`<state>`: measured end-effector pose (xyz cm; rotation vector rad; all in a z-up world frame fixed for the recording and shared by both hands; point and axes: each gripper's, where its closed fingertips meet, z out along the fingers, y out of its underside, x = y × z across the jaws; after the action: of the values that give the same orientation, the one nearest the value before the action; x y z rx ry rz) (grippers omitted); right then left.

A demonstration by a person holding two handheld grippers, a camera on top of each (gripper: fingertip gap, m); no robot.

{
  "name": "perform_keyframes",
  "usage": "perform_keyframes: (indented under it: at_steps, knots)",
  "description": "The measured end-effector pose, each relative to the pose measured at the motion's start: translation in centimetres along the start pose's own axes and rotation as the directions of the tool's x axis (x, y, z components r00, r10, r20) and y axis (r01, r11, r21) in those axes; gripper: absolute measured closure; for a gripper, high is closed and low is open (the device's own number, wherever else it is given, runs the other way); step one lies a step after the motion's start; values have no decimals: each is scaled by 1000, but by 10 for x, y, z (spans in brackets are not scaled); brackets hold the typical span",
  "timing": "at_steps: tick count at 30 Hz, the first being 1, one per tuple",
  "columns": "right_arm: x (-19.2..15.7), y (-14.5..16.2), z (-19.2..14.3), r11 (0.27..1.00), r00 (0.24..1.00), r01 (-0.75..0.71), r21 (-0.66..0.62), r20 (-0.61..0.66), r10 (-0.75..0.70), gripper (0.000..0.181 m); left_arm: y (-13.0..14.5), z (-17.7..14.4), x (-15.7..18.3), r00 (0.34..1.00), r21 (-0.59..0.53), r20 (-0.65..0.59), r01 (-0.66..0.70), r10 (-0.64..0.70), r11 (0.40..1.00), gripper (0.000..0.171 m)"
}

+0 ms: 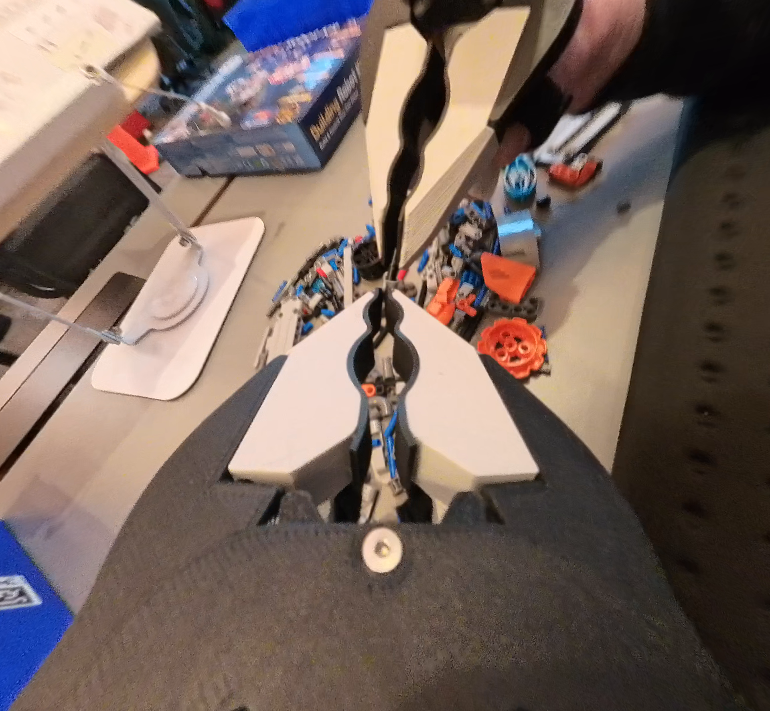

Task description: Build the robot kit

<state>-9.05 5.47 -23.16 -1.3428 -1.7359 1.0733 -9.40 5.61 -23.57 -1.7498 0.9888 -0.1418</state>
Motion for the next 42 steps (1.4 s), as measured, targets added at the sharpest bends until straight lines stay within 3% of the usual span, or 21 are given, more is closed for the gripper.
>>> perform_keyframes:
  at_steps: [3, 14, 32, 42]
  knots:
    - [0, -13, -6, 998, 1000, -5, 68, -4, 5, 180, -12, -6, -5, 999, 68, 22, 21, -23, 997, 171]
    - [-2, -20, -12, 990, 987, 136, 35, -94, -133, 180, -22, -10, -7, 998, 112, 67, 13, -20, 994, 171]
    - [-7, -16, -14, 976, 973, 211, -48, -82, -215, 180, -23, -10, -1, 989, 79, 121, -94, 84, 992, 171]
    - [-7, -13, -11, 985, 984, 164, -49, -63, -167, 180, -23, -7, 1, 986, 59, 129, -114, 105, 992, 171]
